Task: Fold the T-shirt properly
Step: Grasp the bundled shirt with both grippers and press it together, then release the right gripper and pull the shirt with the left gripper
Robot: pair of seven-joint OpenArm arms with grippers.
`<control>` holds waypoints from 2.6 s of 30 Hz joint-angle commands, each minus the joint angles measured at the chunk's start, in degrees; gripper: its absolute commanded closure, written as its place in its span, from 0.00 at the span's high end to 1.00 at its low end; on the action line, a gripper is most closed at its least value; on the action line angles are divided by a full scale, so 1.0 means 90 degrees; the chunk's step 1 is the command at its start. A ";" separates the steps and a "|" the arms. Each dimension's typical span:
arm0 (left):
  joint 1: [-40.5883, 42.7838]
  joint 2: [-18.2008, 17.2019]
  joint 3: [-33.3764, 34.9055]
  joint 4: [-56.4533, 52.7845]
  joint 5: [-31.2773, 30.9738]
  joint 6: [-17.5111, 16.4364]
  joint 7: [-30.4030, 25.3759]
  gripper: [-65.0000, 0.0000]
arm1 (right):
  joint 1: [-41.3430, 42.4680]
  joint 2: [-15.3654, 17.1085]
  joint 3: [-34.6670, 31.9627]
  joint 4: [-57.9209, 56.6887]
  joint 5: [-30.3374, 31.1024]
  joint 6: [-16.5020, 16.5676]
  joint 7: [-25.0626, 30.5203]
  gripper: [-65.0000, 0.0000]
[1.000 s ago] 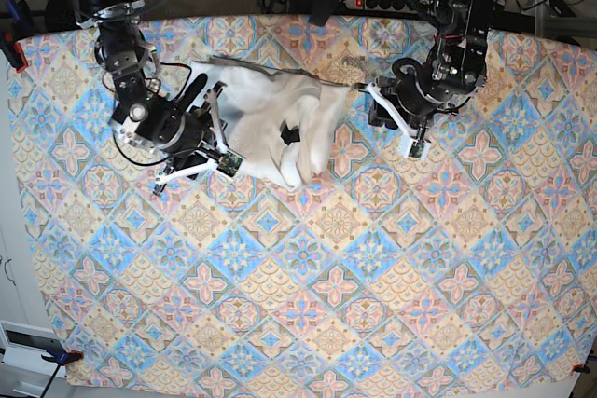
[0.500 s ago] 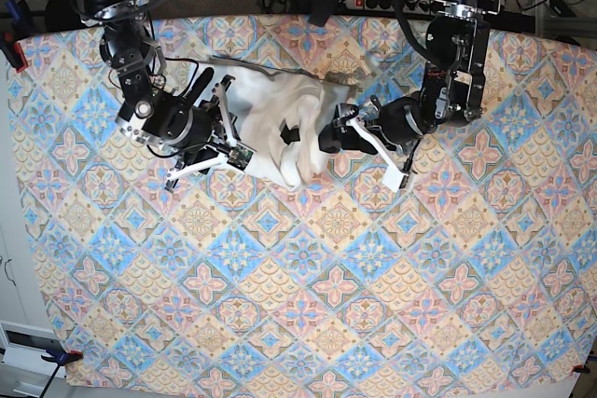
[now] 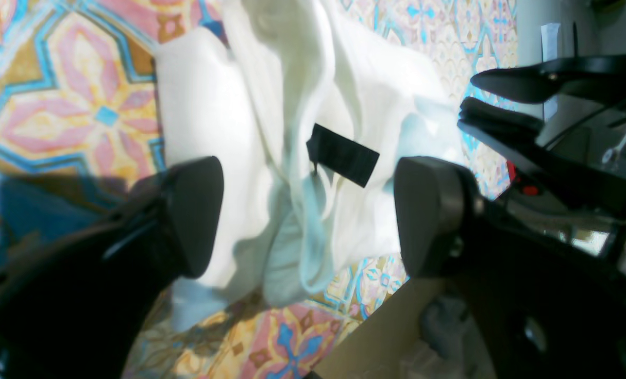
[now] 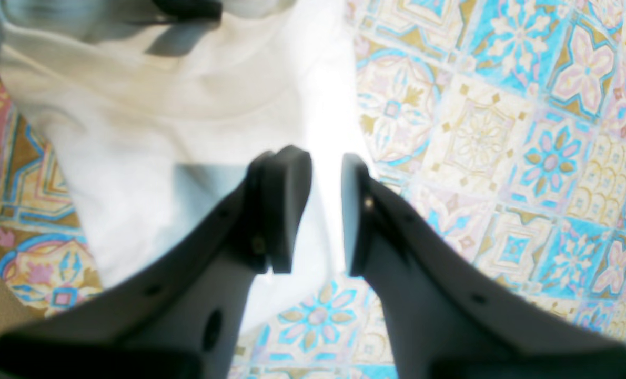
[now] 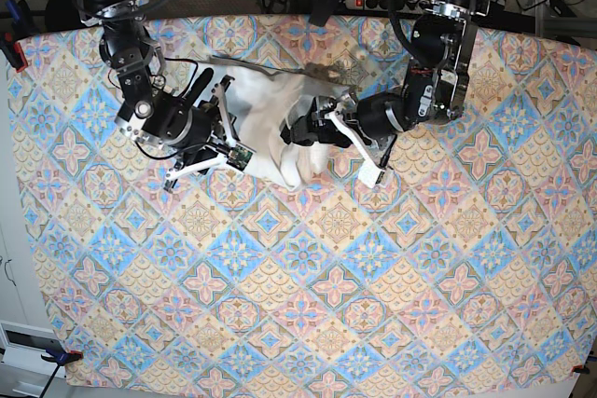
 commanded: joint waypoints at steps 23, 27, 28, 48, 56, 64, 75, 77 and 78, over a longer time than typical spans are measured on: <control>-0.0469 0.0311 0.0533 -0.0861 -0.0057 -0.0012 -0.0046 0.24 | 0.0079 0.0026 0.0050 0.0116 0.0048 -0.0030 0.0059 0.21; -0.0469 0.0311 0.0533 -0.0861 -0.0067 -0.0041 -0.0046 0.19 | 0.0079 0.0026 0.0050 0.0116 0.0048 -0.0030 0.0059 0.21; -0.0469 0.0311 0.0533 -0.0842 -0.0067 -0.0061 -0.0046 0.14 | 0.0070 0.0026 0.0050 0.0116 0.0048 -0.0030 0.0059 0.21; 0.0449 -0.0344 -0.0590 0.0750 -0.0106 -0.0041 -0.0037 0.00 | -0.0038 0.0026 0.0050 0.0155 0.0058 -0.0030 0.0068 0.21; 0.0273 -0.0354 -0.0561 -0.0236 -0.0037 -0.0032 -0.0144 0.00 | -0.0048 0.0026 0.0050 0.0155 0.0058 -0.0030 0.0059 0.21; 0.0068 -0.0334 0.0269 -0.1555 0.0930 -0.0032 -0.0916 0.01 | -0.0048 0.0026 0.0050 0.0164 0.0058 -0.0030 0.0068 0.21; 0.1484 -0.0529 -0.1225 0.1083 0.0764 -0.0041 -0.0896 0.02 | 0.0011 0.0007 0.0733 0.0018 0.0038 -0.0030 0.0088 0.21; 0.1650 -0.0529 -0.1411 0.1395 0.0764 -0.0041 -0.0896 0.06 | 0.0226 -0.0072 0.0753 -0.0158 0.0038 -0.0030 0.0088 0.21; 0.1719 -0.0529 -0.1479 0.1532 0.0764 -0.0041 -0.0877 0.10 | 0.0382 -0.0140 0.0753 -0.0285 0.0038 -0.0030 0.0088 0.21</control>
